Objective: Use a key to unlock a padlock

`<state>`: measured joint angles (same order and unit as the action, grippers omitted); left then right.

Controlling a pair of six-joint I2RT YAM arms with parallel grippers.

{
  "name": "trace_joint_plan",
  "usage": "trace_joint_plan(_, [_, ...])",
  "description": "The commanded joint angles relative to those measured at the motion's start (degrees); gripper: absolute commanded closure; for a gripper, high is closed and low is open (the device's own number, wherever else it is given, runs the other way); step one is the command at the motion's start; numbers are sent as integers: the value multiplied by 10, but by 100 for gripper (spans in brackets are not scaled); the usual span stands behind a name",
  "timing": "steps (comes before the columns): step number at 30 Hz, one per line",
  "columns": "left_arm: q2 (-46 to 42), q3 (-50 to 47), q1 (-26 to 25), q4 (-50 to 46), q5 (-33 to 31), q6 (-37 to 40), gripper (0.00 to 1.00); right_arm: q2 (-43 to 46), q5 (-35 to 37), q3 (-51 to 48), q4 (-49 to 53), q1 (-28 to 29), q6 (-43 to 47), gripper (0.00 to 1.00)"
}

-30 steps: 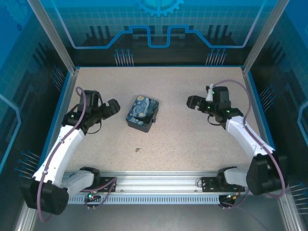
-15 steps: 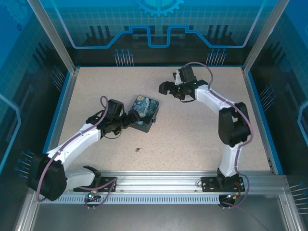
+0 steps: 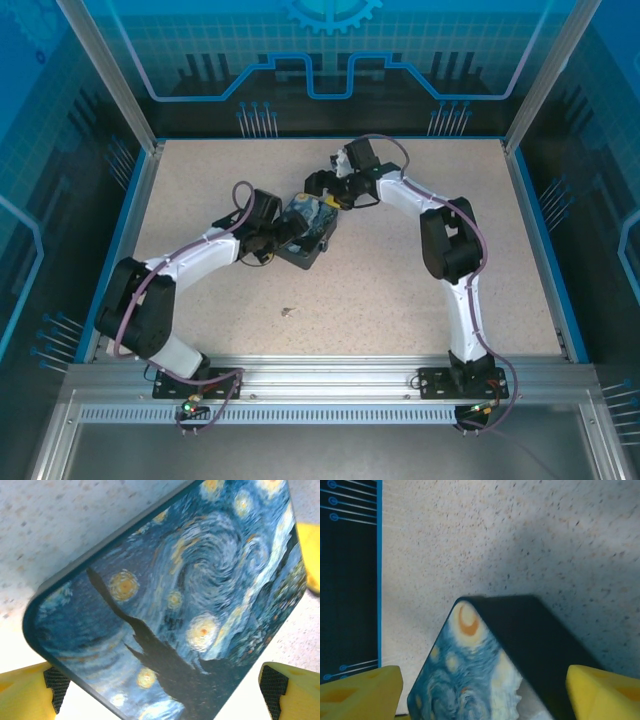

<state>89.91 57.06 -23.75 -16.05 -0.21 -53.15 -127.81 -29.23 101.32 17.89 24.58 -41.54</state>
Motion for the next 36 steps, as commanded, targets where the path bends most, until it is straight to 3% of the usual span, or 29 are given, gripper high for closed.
trace_joint_plan(1, [29,50,-1,17,-8,31,1,35,-54,-62,-53,-4,-51,14])
trace_joint_plan(15, [197,227,4,11,23,73,1,185,-3,-306,-163,-67,-112,10])
trace_joint_plan(24, [238,269,10,12,38,84,1,183,10,-307,-159,-99,-129,9])
trace_joint_plan(36, [225,243,30,33,36,98,1,234,95,-300,-106,-125,-109,0])
